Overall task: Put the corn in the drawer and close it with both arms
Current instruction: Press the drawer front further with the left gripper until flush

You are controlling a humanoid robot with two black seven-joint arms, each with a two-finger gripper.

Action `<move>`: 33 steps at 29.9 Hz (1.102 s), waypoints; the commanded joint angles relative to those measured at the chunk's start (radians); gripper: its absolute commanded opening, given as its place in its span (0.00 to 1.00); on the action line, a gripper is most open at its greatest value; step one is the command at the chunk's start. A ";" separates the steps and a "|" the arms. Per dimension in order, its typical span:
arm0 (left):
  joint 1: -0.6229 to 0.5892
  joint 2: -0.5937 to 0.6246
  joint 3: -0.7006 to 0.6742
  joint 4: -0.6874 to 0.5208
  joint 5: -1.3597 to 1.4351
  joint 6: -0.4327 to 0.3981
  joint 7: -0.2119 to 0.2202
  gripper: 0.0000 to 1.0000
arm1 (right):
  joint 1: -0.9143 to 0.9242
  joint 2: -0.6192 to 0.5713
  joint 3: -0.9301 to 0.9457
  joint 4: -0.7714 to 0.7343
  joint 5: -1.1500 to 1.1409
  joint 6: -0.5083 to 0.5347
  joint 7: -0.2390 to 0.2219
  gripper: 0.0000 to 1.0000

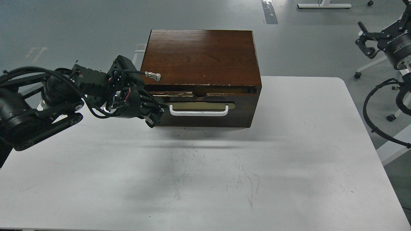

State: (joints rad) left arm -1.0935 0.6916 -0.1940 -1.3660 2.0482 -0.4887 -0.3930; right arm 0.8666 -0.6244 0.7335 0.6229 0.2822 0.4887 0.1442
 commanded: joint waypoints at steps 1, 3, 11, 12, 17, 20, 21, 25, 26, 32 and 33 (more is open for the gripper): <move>0.009 0.003 0.004 -0.027 0.000 0.000 -0.003 0.00 | 0.000 -0.008 0.000 0.000 0.000 0.000 0.000 1.00; 0.010 0.005 0.004 -0.041 0.000 0.000 -0.003 0.00 | 0.000 -0.008 0.000 0.000 0.000 0.000 0.000 1.00; 0.010 0.005 0.004 -0.053 0.000 0.000 -0.018 0.00 | 0.000 -0.012 0.000 0.000 0.000 0.000 0.000 1.00; 0.010 0.005 0.004 -0.067 0.000 0.000 -0.024 0.00 | 0.000 -0.014 0.000 0.000 0.000 0.000 0.000 1.00; 0.007 0.000 0.002 -0.114 -0.002 0.000 -0.033 0.00 | -0.001 -0.014 0.000 0.000 0.000 0.000 0.000 1.00; 0.001 -0.003 0.002 -0.104 -0.006 0.000 -0.029 0.00 | -0.001 -0.014 0.000 0.000 0.000 0.000 0.000 1.00; 0.000 -0.004 0.002 -0.102 -0.011 0.000 -0.029 0.00 | -0.001 -0.015 0.000 0.000 0.000 0.000 0.000 1.00; 0.000 -0.003 0.002 -0.082 -0.016 0.000 -0.024 0.00 | -0.003 -0.015 0.000 0.000 0.000 0.000 0.000 1.00; 0.000 -0.003 0.002 -0.076 -0.016 0.000 -0.023 0.00 | -0.003 -0.015 0.000 0.000 0.000 0.000 0.000 1.00; 0.003 -0.004 0.001 -0.053 -0.017 0.000 -0.017 0.00 | -0.003 -0.014 0.001 0.000 0.000 0.000 0.000 1.00; 0.004 -0.007 -0.001 -0.047 -0.017 0.000 -0.017 0.00 | -0.003 -0.014 0.001 0.000 0.000 0.000 0.000 1.00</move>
State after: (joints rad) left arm -1.0924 0.6884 -0.1920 -1.4267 2.0311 -0.4887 -0.4112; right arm 0.8636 -0.6387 0.7336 0.6227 0.2822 0.4887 0.1442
